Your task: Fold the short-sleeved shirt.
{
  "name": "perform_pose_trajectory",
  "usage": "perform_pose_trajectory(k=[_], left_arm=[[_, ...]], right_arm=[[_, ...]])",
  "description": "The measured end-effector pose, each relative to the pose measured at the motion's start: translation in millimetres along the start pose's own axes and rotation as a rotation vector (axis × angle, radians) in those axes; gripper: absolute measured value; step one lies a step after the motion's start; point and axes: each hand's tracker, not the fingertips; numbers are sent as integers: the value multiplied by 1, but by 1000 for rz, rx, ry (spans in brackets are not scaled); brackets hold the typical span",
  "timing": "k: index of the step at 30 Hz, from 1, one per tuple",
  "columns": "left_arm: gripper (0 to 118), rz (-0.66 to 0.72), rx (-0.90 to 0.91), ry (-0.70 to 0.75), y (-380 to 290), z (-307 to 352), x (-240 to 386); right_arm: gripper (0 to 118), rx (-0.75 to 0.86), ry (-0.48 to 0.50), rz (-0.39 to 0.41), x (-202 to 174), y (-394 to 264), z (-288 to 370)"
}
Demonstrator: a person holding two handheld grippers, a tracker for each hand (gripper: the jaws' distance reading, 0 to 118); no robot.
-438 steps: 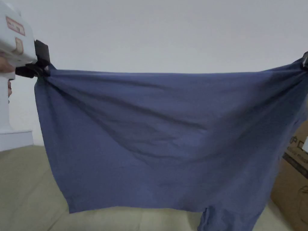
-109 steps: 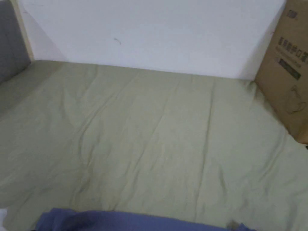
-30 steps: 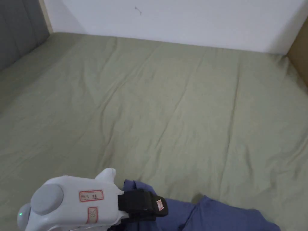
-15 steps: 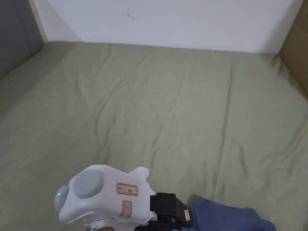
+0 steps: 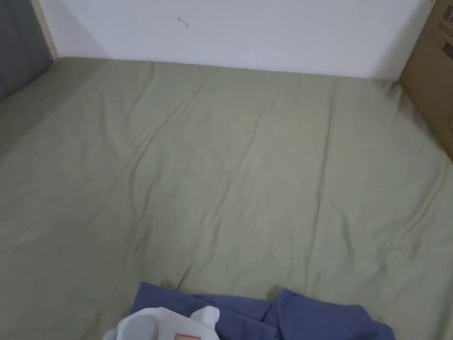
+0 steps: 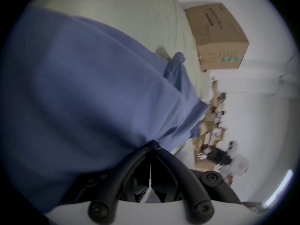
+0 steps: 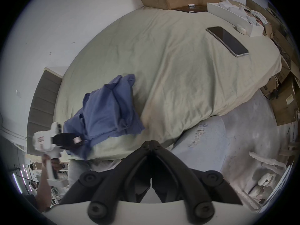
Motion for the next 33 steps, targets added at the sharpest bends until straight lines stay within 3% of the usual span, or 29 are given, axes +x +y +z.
perform_pose_trajectory(k=[2, 6, 9, 13, 14, 17, 18, 25, 26, 27, 28, 29, 31, 32, 33], left_arm=[[2, 56, 33, -103, 4, -10, 7], [2, 0, 39, -76, 6, 8, 26], [2, -81, 143, -205, -7, 76, 30], [3, -165, 293, -157, -18, 172, -3], [11, -146, 335, -103, -20, 189, -17], [81, -10, 471, 67, -22, 215, -56], [87, 17, 486, 62, -23, 217, -70], [87, 157, 296, -172, 4, 149, -117], [78, 133, 301, -295, 10, 140, -118], [54, 169, 303, -368, 19, 133, -131], [14, 250, 322, -393, 20, 122, -132], [7, 359, 301, -359, 23, 106, -132], [7, 448, 259, -278, 23, 84, -131], [7, 371, 306, -364, 24, 94, -125], [7, 339, 298, -355, 24, 102, -121]], right_arm=[[0, 0, 6, 25, -8, 0, 1], [0, -13, 12, 52, -19, 3, 1], [0, -1, 25, 68, -25, 5, 7], [0, -7, 19, 74, -29, 11, 2], [0, -14, 11, 81, -31, 12, -1], [0, -36, -6, 102, -39, 11, -7], [0, -44, -1, 108, -42, 10, -9], [0, -81, 20, 174, -69, 7, -13], [0, -84, 26, 180, -72, 7, -14], [0, -87, 29, 182, -74, 8, -14], [0, -88, 31, 182, -75, 8, -15], [0, -89, 31, 181, -76, 9, -15], [0, -88, 24, 177, -77, 10, -15], [0, -88, 16, 176, -78, 11, -14], [0, -87, 12, 178, -78, 12, -13]])
